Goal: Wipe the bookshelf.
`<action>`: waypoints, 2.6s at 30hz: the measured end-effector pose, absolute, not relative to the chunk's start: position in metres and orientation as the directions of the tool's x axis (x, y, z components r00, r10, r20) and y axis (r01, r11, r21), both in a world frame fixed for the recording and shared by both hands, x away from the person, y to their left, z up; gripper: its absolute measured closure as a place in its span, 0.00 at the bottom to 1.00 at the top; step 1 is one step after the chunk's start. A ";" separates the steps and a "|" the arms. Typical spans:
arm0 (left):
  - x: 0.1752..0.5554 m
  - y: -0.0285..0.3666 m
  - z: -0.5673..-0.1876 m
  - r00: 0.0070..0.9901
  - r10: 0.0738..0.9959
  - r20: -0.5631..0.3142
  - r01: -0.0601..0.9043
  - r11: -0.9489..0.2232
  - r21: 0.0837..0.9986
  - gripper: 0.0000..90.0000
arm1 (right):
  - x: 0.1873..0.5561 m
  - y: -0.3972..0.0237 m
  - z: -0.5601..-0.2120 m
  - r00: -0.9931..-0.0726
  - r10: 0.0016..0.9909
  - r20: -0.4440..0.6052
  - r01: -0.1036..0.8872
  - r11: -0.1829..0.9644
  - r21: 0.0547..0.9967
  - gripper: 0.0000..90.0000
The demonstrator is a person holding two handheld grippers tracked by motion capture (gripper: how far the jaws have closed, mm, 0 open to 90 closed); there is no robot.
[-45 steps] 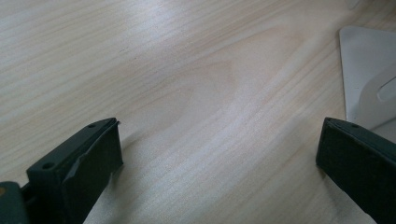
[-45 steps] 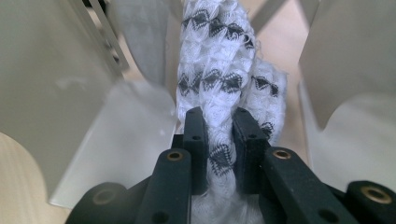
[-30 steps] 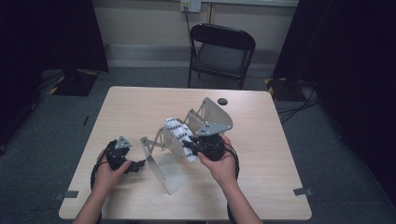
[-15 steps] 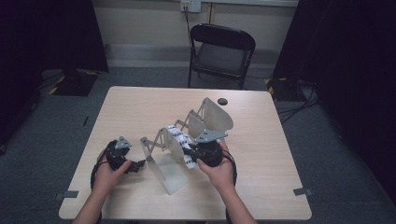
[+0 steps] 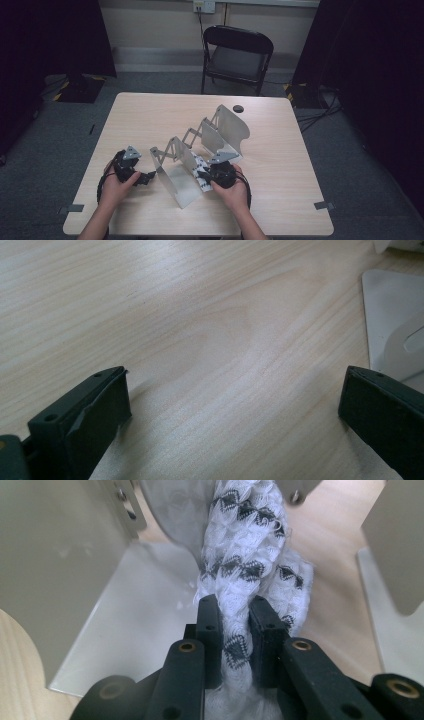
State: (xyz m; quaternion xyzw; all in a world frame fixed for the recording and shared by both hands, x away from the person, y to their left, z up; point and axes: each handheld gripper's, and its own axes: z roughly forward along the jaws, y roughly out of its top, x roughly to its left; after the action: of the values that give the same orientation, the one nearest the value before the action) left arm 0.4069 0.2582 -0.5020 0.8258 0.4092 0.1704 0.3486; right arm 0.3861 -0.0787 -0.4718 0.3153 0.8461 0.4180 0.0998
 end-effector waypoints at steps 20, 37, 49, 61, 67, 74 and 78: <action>0.407 0.258 -0.502 0.607 0.795 -0.004 0.557 -0.422 0.715 0.00 | 0.388 -0.092 -0.432 -0.769 0.637 0.055 0.399 0.412 0.819 0.87; 0.407 0.258 -0.502 0.608 0.794 -0.004 0.557 -0.422 0.715 0.00 | 0.407 -0.069 -0.418 -0.784 0.621 -0.003 0.356 0.454 0.816 0.87; 0.407 0.258 -0.502 0.607 0.795 -0.004 0.557 -0.422 0.715 0.00 | 0.404 -0.072 -0.451 -0.778 0.627 0.033 0.412 0.470 0.781 0.87; 0.407 0.258 -0.502 0.607 0.795 -0.004 0.557 -0.422 0.715 0.00 | 0.399 -0.073 -0.480 -0.778 0.627 0.052 0.458 0.507 0.730 0.87; 0.407 0.258 -0.502 0.607 0.795 -0.004 0.557 -0.422 0.715 0.00 | 0.397 -0.084 -0.468 -0.765 0.642 0.057 0.455 0.475 0.753 0.87; 0.407 0.258 -0.502 0.607 0.794 -0.004 0.557 -0.423 0.715 0.00 | 0.395 -0.101 -0.428 -0.742 0.667 0.061 0.406 0.375 0.833 0.87; 0.407 0.258 -0.502 0.607 0.795 -0.003 0.557 -0.423 0.715 0.00 | 0.397 -0.102 -0.412 -0.743 0.668 0.038 0.375 0.369 0.850 0.87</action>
State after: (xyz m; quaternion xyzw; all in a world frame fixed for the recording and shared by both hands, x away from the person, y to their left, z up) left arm 0.4069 0.2582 -0.5020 0.8260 0.4091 0.1705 0.3484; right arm 0.3969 -0.1015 -0.4116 0.3213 0.8119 0.4608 0.1587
